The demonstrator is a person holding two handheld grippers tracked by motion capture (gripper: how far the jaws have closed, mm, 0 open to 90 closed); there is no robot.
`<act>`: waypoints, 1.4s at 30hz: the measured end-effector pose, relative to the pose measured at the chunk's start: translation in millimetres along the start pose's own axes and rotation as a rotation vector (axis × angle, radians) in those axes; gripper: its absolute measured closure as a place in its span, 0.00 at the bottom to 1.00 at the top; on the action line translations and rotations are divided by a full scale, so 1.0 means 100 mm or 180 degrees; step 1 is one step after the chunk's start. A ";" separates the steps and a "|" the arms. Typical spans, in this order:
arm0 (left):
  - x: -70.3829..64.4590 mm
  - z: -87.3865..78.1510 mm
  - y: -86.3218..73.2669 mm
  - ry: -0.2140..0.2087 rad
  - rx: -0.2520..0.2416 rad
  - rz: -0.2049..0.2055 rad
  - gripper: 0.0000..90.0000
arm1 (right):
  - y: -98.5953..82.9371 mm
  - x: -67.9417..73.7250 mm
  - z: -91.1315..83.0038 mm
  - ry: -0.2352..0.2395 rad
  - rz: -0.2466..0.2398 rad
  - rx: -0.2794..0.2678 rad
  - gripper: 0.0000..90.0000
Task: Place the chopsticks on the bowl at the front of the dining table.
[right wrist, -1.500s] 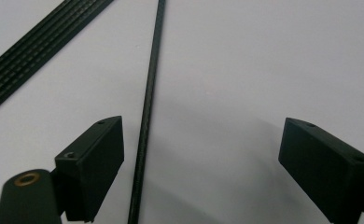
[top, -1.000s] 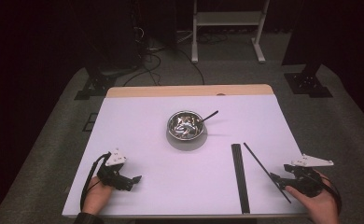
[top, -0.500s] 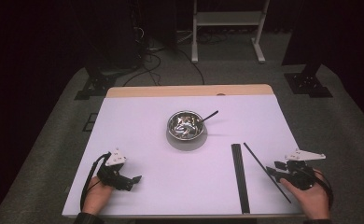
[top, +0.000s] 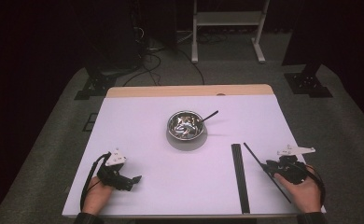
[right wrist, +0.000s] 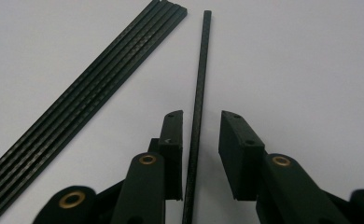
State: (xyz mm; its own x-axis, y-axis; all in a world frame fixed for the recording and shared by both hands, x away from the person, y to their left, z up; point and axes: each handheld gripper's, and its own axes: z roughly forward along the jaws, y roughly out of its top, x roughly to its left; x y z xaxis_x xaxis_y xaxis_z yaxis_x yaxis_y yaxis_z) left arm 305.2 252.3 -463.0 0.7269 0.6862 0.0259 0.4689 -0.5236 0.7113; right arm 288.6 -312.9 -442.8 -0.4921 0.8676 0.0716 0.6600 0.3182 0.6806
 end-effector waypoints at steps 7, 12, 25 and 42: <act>0.00 0.00 0.00 0.0000 0.0000 0.0000 0.00 | 0.03 -0.04 0.07 0.0032 0.0016 0.0047 0.84; 0.00 0.00 0.00 0.0000 0.0001 0.0000 0.00 | 0.03 -0.03 0.10 0.0059 0.0010 0.0102 0.88; 0.00 0.00 0.00 0.0000 0.0001 0.0000 0.00 | 0.02 -0.03 0.11 0.0078 0.0025 0.0109 0.94; 0.00 0.00 0.00 0.0000 0.0001 0.0000 0.00 | 0.02 -0.03 0.10 0.0060 0.0106 0.0088 0.96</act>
State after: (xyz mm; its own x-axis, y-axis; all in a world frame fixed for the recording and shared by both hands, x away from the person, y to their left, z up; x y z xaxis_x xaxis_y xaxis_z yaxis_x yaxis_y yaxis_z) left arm 305.2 252.3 -462.9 0.7270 0.6862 0.0260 0.4690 -0.5238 0.7111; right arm 297.1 -311.3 -449.6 -0.4802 0.8705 0.1079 0.6915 0.3000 0.6571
